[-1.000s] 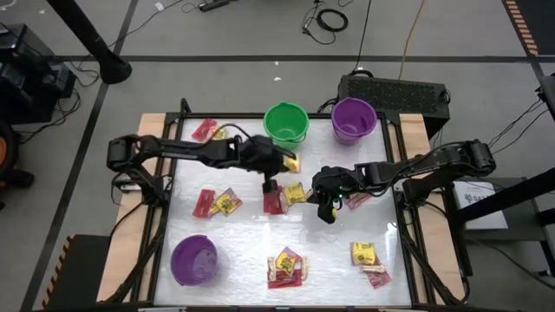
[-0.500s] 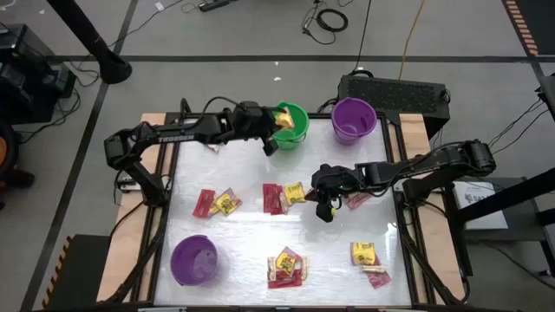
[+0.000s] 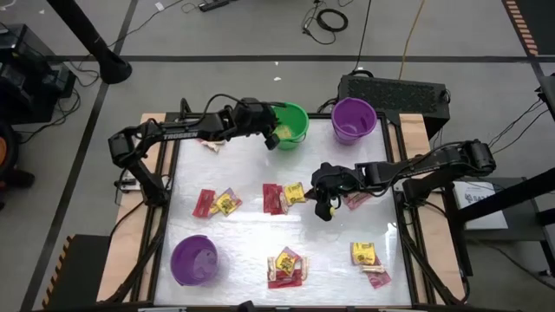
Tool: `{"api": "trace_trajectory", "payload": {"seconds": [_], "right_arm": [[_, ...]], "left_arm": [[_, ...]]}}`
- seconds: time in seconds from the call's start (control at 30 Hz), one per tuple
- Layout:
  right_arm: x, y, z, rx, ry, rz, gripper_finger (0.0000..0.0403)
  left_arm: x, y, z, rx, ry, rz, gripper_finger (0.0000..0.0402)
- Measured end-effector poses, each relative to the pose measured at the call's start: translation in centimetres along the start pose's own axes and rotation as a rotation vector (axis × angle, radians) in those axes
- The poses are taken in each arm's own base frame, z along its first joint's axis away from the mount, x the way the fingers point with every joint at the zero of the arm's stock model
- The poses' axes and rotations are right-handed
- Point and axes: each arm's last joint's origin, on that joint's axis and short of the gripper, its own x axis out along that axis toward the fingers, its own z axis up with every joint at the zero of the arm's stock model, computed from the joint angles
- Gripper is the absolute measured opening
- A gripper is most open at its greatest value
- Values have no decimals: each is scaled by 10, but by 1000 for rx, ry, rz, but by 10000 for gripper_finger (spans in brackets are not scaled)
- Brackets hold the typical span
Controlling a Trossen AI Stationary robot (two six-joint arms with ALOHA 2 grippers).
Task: Sort candy by brand, put in halloween buckets
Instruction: Put the yellow candy into the green bucket
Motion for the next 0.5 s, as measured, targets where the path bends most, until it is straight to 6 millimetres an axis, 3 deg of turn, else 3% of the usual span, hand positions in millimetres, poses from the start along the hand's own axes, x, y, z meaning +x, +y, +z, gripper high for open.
{"api": "trace_trajectory", "payload": {"seconds": [0.17, 0.33, 0.5], "right_arm": [[0, 0, 0, 0, 1, 0, 0], [0, 0, 0, -4, 1, -1, 0], [0, 0, 0, -38, 0, -3, 0]], "left_arm": [[-7, -2, 0, 4, 31, -29, 109], [-42, -13, 5, -16, 95, -228, 118], [-79, -33, -6, -43, 295, -456, 118]]}}
